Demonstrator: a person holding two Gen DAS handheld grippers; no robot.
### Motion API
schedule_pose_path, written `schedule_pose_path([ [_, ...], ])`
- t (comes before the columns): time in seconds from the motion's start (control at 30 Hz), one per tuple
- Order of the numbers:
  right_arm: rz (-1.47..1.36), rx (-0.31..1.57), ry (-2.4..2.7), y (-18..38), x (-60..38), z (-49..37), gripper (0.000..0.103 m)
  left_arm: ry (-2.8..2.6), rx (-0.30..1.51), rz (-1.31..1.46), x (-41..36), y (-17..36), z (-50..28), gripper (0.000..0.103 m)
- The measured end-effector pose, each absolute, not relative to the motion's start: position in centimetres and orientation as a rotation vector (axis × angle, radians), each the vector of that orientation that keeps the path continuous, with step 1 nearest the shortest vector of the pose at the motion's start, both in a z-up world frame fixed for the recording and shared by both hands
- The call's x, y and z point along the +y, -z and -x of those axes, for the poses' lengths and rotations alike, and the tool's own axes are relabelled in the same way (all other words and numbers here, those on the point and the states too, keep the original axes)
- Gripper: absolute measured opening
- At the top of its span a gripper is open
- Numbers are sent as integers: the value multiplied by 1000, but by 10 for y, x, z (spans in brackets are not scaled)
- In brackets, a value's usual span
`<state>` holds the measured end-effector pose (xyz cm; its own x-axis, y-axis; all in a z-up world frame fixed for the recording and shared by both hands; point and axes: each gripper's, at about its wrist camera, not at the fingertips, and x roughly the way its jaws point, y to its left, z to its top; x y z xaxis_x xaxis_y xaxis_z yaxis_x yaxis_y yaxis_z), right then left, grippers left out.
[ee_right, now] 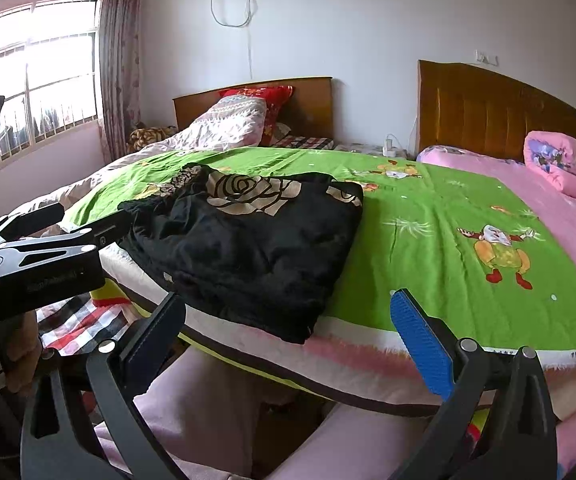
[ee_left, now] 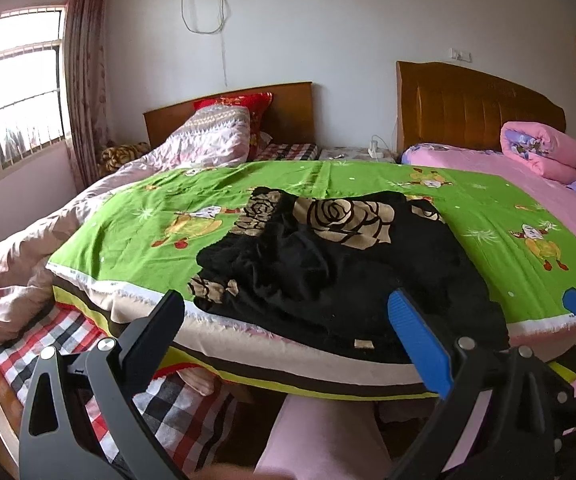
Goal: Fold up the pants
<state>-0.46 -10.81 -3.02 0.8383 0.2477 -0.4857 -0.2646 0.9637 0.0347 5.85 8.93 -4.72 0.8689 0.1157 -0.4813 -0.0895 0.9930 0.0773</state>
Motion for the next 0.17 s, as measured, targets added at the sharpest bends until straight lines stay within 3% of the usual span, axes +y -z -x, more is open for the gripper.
schedule_pose_path([
  [0.17, 17, 503, -259, 31, -114, 5, 99, -131, 518, -55, 93, 49, -63, 102],
])
